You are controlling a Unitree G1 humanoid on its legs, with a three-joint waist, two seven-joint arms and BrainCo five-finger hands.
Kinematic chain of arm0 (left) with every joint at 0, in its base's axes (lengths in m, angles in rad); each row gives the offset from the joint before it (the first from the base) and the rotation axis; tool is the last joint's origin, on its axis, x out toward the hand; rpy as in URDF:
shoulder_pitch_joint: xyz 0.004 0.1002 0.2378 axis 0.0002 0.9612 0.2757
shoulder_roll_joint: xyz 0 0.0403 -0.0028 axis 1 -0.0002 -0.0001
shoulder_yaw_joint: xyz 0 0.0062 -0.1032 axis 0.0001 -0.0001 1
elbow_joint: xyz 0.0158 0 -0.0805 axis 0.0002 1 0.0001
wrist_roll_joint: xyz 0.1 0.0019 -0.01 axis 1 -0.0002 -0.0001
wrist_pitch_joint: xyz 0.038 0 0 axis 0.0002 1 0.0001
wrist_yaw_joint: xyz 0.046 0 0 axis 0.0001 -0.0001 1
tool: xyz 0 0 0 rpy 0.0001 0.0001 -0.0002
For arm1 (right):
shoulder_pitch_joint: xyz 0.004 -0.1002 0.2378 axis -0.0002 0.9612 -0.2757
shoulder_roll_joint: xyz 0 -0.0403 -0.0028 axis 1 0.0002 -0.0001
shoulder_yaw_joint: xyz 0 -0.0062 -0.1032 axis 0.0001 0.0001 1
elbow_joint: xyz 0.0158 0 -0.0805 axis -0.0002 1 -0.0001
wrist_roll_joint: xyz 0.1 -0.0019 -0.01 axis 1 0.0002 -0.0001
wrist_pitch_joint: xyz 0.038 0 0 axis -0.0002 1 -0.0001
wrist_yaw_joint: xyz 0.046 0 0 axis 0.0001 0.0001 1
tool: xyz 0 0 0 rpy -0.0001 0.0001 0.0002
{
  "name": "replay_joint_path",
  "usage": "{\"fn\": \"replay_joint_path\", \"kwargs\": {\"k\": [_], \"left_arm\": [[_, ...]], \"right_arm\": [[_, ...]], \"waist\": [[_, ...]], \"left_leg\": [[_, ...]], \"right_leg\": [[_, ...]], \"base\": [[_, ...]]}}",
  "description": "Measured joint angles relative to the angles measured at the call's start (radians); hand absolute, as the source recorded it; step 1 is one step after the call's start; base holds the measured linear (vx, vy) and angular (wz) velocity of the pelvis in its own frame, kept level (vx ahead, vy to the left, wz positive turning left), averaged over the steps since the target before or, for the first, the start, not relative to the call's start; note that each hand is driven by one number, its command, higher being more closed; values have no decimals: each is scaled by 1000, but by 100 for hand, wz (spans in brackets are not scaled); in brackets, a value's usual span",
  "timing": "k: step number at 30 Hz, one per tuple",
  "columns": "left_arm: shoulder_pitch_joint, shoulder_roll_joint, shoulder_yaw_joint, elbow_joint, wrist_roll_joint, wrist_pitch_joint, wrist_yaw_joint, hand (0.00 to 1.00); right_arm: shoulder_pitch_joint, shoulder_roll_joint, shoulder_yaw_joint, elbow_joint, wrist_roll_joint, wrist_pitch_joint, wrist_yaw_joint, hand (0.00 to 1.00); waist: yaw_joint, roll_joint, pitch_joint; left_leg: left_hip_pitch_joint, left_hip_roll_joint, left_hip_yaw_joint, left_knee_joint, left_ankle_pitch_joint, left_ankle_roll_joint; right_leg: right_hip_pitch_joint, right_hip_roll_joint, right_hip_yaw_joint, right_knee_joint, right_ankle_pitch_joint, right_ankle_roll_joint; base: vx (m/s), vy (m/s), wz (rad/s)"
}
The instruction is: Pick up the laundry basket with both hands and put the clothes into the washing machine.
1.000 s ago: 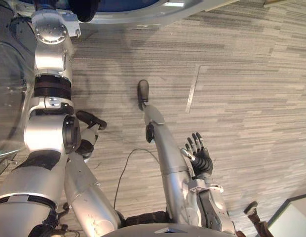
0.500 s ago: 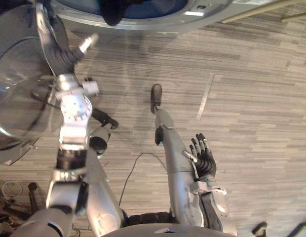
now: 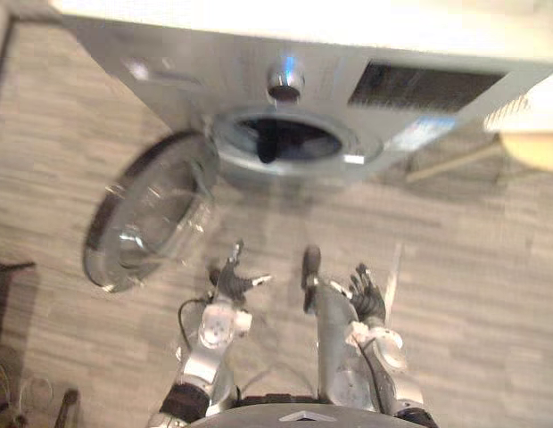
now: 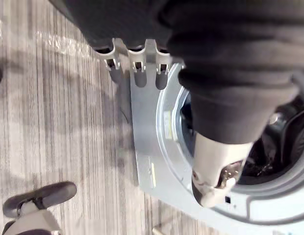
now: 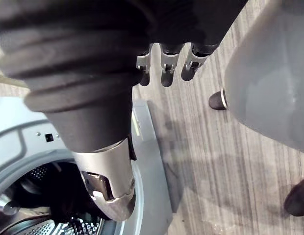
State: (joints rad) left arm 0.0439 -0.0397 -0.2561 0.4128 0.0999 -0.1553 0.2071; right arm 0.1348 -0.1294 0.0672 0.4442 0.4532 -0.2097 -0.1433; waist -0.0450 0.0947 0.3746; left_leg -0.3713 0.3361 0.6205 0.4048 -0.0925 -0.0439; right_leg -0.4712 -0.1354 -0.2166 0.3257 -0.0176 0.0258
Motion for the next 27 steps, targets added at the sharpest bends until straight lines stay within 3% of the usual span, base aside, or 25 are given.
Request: {"fn": "replay_joint_path", "kwargs": {"k": [3,5,7,8,9,10,12,13,16,18,19,20,22,23,25,27], "left_arm": [[27,17,-1,9,-49,-7,4,0],[35,21,3,13,-76,-9,-1,0],[52,20,22,7,-98,-12,-16,0],[66,21,30,-13,-116,-12,-23,0],[82,23,45,-53,-118,-12,-25,0],[89,26,56,-80,-118,-11,-25,0],[105,53,92,-203,-124,-11,-25,0],[108,65,122,-270,-137,-11,-24,0],[103,77,215,-432,-157,-17,-18,0],[86,95,269,-531,-156,-31,-15,0],[75,103,307,-585,-155,-48,-10,0],[63,107,347,-616,-154,-69,0,0],[38,115,399,-621,-153,-86,36,0],[38,119,419,-617,-142,-87,57,0],[32,125,464,-587,-113,-87,84,0],[-13,160,569,-429,-90,-59,97,0]], "right_arm": [[-3,-5,-53,160,-41,12,-11,0],[-4,-5,-92,253,-49,22,-10,0],[-2,-2,-131,304,-35,35,-9,0],[-1,-2,-149,321,-19,40,-4,0],[-2,6,-169,331,-18,43,2,0],[-1,15,-177,337,-18,43,4,0],[1,48,-218,361,-24,43,5,0],[8,56,-230,374,-29,44,6,0],[8,61,-252,409,-32,41,10,0],[4,56,-265,411,-68,41,14,0],[-8,45,-265,433,-77,42,27,0],[-25,37,-265,450,-86,51,32,0],[-36,40,-243,476,-108,61,36,0],[-33,39,-230,486,-115,64,41,0],[-25,43,-216,507,-146,68,55,0],[-23,54,-183,515,-191,88,77,0]], "waist": [[-7,-1,-86],[-8,1,-118],[-15,5,-143],[-15,15,-153],[-15,17,-165],[-18,14,-175],[-19,-24,-201],[-17,-31,-207],[-11,-29,-220],[-9,-16,-229],[-4,-5,-239],[-5,-1,-239],[0,0,-255],[3,-2,-265],[14,-26,-291],[40,-82,-325]], "left_leg": [[63,-55,-48,-87,20,-12],[65,-33,-94,58,-13,7],[102,-22,-159,153,-73,-37],[135,-28,-215,140,-109,-83],[146,-56,-245,110,-152,-91],[145,-71,-254,94,-169,-81],[127,-131,-269,69,-183,-63],[109,-153,-280,81,-193,-46],[68,-182,-286,118,-220,-3],[49,-183,-286,119,-218,22],[52,-178,-272,89,-194,60],[78,-175,-260,47,-166,79],[138,-178,-260,-49,-110,78],[162,-183,-259,-95,-85,74],[192,-197,-253,-161,-49,61],[209,-220,-213,-218,-1,41]], "right_leg": [[99,-33,-60,-67,2,4],[146,-47,-92,-87,13,-2],[179,-60,-97,-102,25,18],[199,-65,-97,-114,40,40],[209,-71,-97,-130,62,65],[216,-76,-100,-151,81,75],[232,-121,-126,-214,136,86],[238,-132,-130,-238,161,82],[242,-148,-131,-302,238,65],[234,-144,-164,-330,333,33],[230,-129,-171,-360,414,5],[222,-127,-165,-271,345,10],[239,-94,-138,-60,138,26],[264,-75,-137,-30,79,28],[316,-47,-150,-61,25,26],[368,-28,-145,-219,22,27]], "base": [[73,-16,59],[85,69,48],[85,184,17],[34,251,6],[20,274,14],[-25,286,32],[-50,279,45],[-66,161,32],[-110,209,10],[-110,191,-5],[-71,161,-9],[-45,185,-7],[-6,128,4],[-5,15,6],[-9,-83,-8],[-8,-185,-38]]}}
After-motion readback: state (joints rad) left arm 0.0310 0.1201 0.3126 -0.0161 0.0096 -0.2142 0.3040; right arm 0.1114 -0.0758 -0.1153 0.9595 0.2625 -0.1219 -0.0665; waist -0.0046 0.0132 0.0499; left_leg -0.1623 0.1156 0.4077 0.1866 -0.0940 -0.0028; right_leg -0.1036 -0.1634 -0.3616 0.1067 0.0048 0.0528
